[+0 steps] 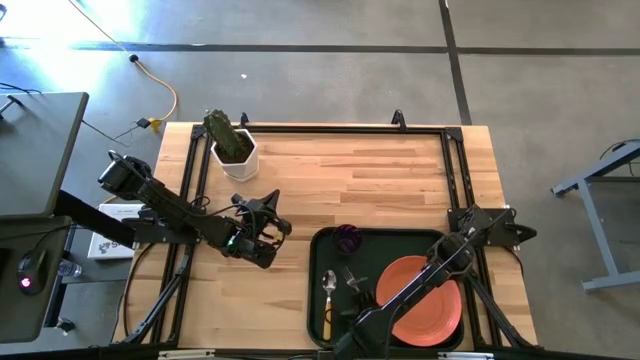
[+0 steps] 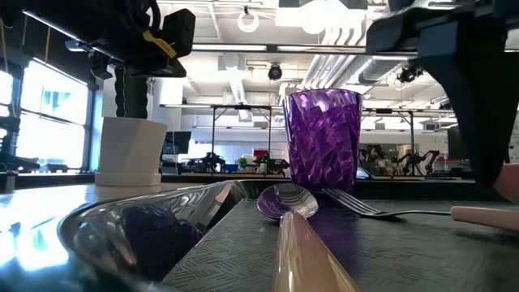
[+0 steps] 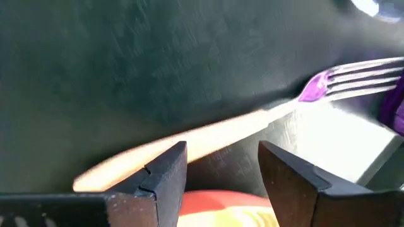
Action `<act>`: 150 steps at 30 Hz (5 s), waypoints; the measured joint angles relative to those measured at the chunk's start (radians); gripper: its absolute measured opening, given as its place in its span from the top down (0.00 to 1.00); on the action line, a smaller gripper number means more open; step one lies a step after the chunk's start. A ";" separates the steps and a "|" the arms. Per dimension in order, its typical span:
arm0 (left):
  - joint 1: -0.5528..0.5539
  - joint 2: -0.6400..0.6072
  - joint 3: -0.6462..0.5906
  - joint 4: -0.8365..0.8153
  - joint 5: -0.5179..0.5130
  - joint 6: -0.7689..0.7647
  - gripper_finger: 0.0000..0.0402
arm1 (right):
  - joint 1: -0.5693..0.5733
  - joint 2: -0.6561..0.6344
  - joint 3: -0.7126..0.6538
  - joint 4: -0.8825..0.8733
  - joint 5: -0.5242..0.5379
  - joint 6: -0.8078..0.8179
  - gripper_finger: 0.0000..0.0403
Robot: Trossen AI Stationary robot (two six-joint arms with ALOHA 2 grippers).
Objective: Pick and place plate/cup/fork/spoon on tray
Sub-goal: Put the orange fork on the black serving tray in between the yellow spoon and orange plate, then return to Home Position
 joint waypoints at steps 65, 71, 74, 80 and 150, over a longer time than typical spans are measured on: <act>0.000 0.000 0.000 0.013 0.019 0.034 1.00 | -0.024 -0.004 -0.029 0.283 -0.182 0.106 0.53; 0.000 0.000 0.000 0.013 0.019 0.034 1.00 | -0.039 -0.004 0.027 0.286 -0.110 0.097 0.53; 0.000 0.000 0.000 0.012 0.022 0.035 1.00 | -0.040 -0.004 0.073 0.284 -0.054 0.076 0.53; -0.004 0.000 0.000 0.008 0.075 0.047 1.00 | -0.031 -0.004 0.168 0.235 0.097 0.063 0.53; 0.087 -0.048 0.007 1.104 0.835 1.297 1.00 | -0.280 -2.107 -1.612 1.431 0.066 -0.470 1.00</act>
